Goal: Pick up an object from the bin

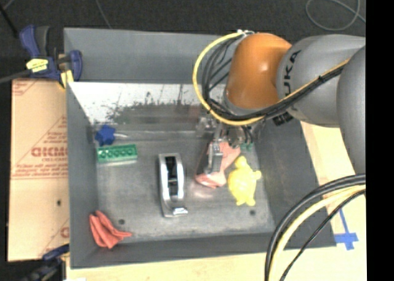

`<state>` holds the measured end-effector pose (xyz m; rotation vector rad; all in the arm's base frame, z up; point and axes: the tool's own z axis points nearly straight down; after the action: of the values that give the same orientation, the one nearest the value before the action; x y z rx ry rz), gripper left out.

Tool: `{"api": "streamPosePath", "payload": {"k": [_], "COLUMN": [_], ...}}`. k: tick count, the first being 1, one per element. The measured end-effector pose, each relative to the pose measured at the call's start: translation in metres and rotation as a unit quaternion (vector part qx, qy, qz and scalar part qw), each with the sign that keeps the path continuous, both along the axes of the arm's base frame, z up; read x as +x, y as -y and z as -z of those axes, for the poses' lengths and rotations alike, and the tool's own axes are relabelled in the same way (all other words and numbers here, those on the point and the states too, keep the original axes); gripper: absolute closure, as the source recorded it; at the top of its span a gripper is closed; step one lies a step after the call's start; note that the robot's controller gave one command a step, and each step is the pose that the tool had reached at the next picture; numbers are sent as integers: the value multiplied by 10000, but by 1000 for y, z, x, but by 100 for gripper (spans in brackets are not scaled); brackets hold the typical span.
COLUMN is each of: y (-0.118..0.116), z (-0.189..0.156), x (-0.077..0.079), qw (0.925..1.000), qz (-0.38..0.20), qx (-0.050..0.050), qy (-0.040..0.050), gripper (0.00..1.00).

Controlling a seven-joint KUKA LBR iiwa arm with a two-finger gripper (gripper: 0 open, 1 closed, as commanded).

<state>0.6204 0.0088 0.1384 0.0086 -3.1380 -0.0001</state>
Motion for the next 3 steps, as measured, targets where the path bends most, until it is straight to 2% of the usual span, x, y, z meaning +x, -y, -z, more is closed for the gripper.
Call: {"api": "streamPosePath", "payload": {"k": [1,2,3], "y": [0,-2,6], "z": [-2,-18,-33], "x": [0,5,5], "qw": [10000,9992,9932], "qz": [0,-400,-1163], "qx": [0,-5,-6], "qy": [6,2,65], "gripper": [0,0,0]}}
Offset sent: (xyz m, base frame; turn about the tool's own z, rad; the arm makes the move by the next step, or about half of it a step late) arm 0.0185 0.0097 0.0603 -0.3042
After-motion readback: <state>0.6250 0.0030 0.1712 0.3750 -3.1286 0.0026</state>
